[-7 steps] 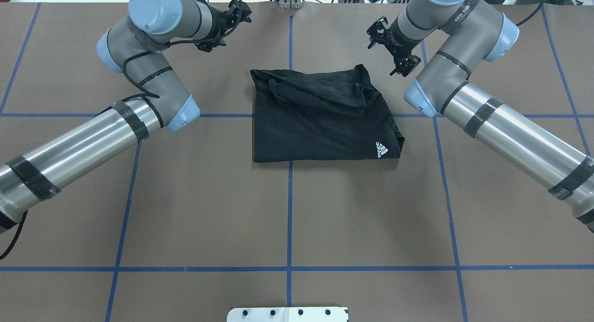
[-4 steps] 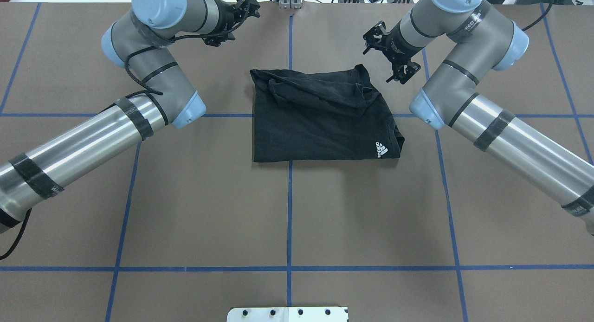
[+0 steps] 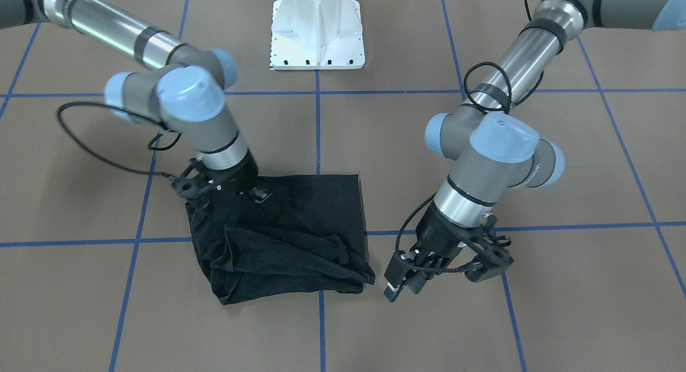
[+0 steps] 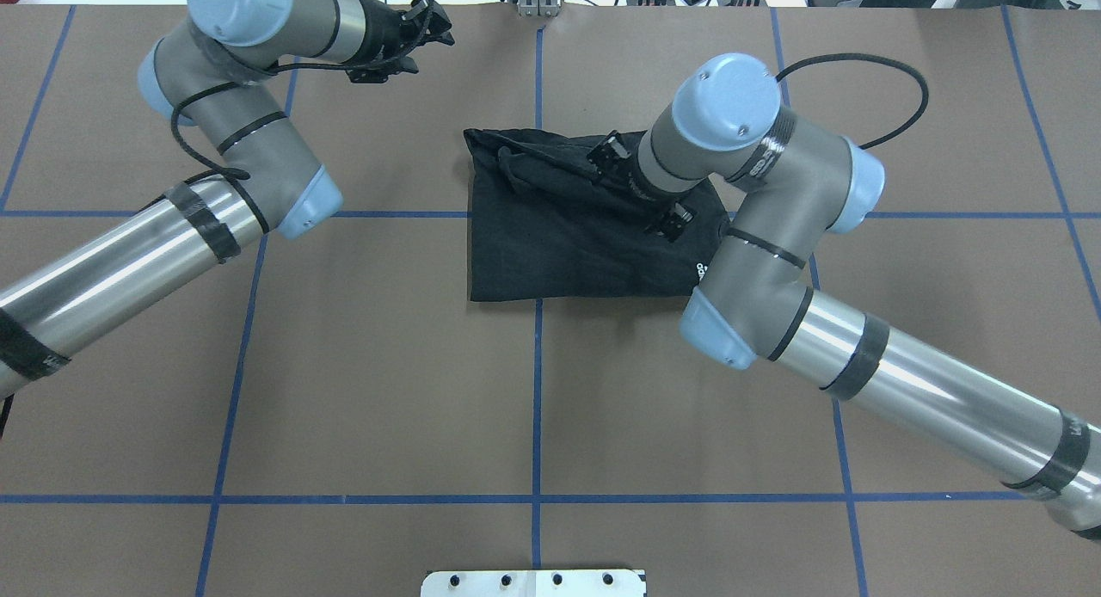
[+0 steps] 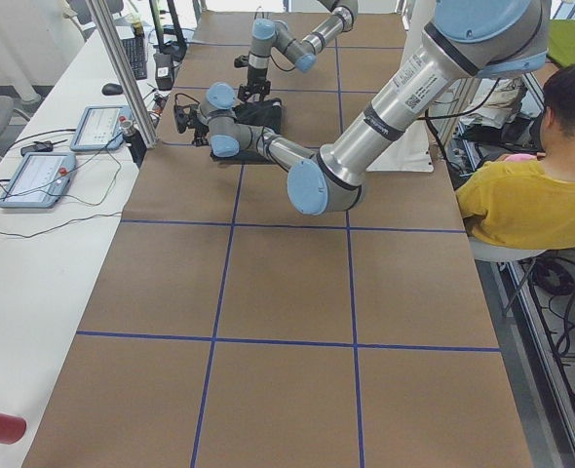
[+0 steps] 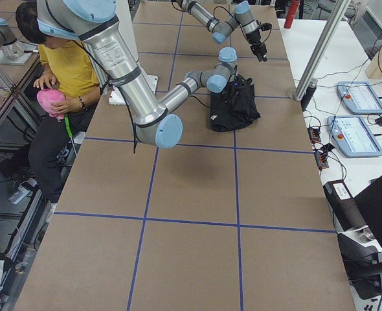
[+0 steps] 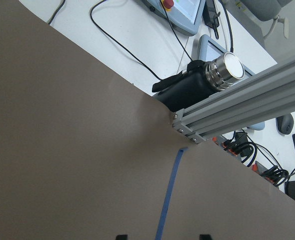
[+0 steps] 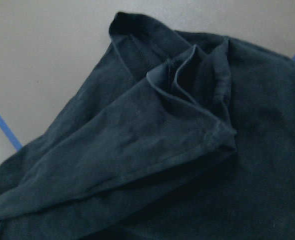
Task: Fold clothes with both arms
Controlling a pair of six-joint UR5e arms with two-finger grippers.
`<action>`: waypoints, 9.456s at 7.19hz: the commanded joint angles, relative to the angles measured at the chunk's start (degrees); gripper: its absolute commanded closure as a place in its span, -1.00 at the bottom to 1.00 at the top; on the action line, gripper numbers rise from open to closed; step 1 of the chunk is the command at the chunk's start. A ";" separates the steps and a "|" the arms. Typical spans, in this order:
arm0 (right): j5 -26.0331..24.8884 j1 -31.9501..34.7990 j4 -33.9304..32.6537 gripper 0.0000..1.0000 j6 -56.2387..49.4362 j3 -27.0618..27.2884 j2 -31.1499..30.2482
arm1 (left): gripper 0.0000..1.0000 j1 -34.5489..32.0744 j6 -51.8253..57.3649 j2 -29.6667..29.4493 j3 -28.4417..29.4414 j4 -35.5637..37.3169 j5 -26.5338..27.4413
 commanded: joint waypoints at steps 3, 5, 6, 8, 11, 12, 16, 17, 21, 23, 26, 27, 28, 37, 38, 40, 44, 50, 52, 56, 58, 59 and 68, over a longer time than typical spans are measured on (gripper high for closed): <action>-8.65 -3.49 -3.27 -0.30 -0.19 -10.19 9.17 | -0.98 -2.47 2.93 9.52 -10.33 1.29 -4.04; -9.88 -4.88 -3.18 1.00 -1.32 -10.65 9.18 | -0.98 -2.56 2.93 9.88 -11.04 1.37 -4.04; -10.49 -5.68 -3.18 1.00 -2.03 -10.65 9.10 | -0.98 -2.56 2.93 9.88 -10.96 1.37 -4.04; -10.50 -5.77 -3.10 1.00 -4.14 -10.73 9.18 | -0.98 -2.47 2.85 9.97 -10.95 1.37 -4.04; -10.32 -3.75 -3.01 1.00 -7.04 -13.01 9.62 | -0.98 -2.47 2.76 10.50 -11.04 1.20 -3.86; -10.32 -3.58 -2.66 1.00 -7.39 -15.54 10.93 | -0.98 -2.47 2.76 10.50 -11.13 1.20 -3.86; -6.46 2.39 2.31 1.00 -11.88 -26.76 15.23 | -0.98 -2.56 2.06 10.59 -13.66 2.07 -3.95; -3.93 5.10 10.27 1.00 -12.14 -34.74 17.42 | -0.98 -2.56 2.05 11.63 -15.85 4.08 -3.86; -1.18 11.28 10.88 1.00 -16.36 -46.23 26.40 | -0.98 -2.56 1.96 12.08 -19.83 8.67 -3.60; -0.22 8.14 9.48 1.00 -15.31 -40.40 25.80 | -0.98 -2.56 2.49 12.17 -19.74 8.67 -3.69; -2.39 0.05 2.18 1.00 -13.56 -31.39 23.60 | -0.98 -3.17 4.78 12.87 -19.92 8.76 -3.95; -4.93 -0.84 2.09 1.00 -13.29 -31.56 23.16 | -0.98 -3.26 4.86 13.13 -19.92 8.76 -3.95; -5.57 -0.85 2.18 1.00 -13.55 -31.91 23.24 | -0.98 -3.26 4.87 13.66 -20.01 8.76 -4.04; -8.80 6.86 19.16 1.00 -3.74 -49.94 31.77 | -0.98 -3.26 4.43 14.63 -23.78 11.39 -3.77; -5.26 8.10 10.79 1.00 -9.19 -43.84 29.94 | -0.98 -3.26 4.34 14.72 -24.31 11.57 -3.69; -1.56 6.71 -1.03 1.00 -11.61 -20.43 15.77 | -0.98 -3.26 4.34 15.25 -25.80 12.27 -3.60; -0.30 6.43 -1.95 1.00 -18.16 -15.38 7.52 | -0.98 -2.91 4.16 15.16 -27.03 12.54 -2.29; 1.45 12.06 9.56 1.00 -21.09 -33.75 12.52 | -0.98 -2.47 4.16 14.28 -30.37 18.67 0.44; 4.50 16.08 9.47 1.00 -24.16 -34.64 13.14 | -0.98 -2.47 4.34 14.37 -30.82 19.30 0.45; 10.07 19.89 -5.66 -0.98 -34.42 -12.05 0.43 | -0.98 -2.91 25.53 18.56 -30.82 19.22 -1.65; 14.43 21.81 -10.04 -1.00 -46.96 5.37 -14.48 | -0.98 -6.14 45.01 24.44 -30.99 19.22 -4.03; 18.73 25.39 -10.13 -1.00 -54.60 8.66 -19.86 | -0.98 -10.51 55.04 28.13 -30.99 19.22 -9.61; 30.12 48.28 -12.31 -1.00 -106.09 17.74 -50.76 | -0.98 -37.61 97.68 48.95 -30.73 38.73 -29.16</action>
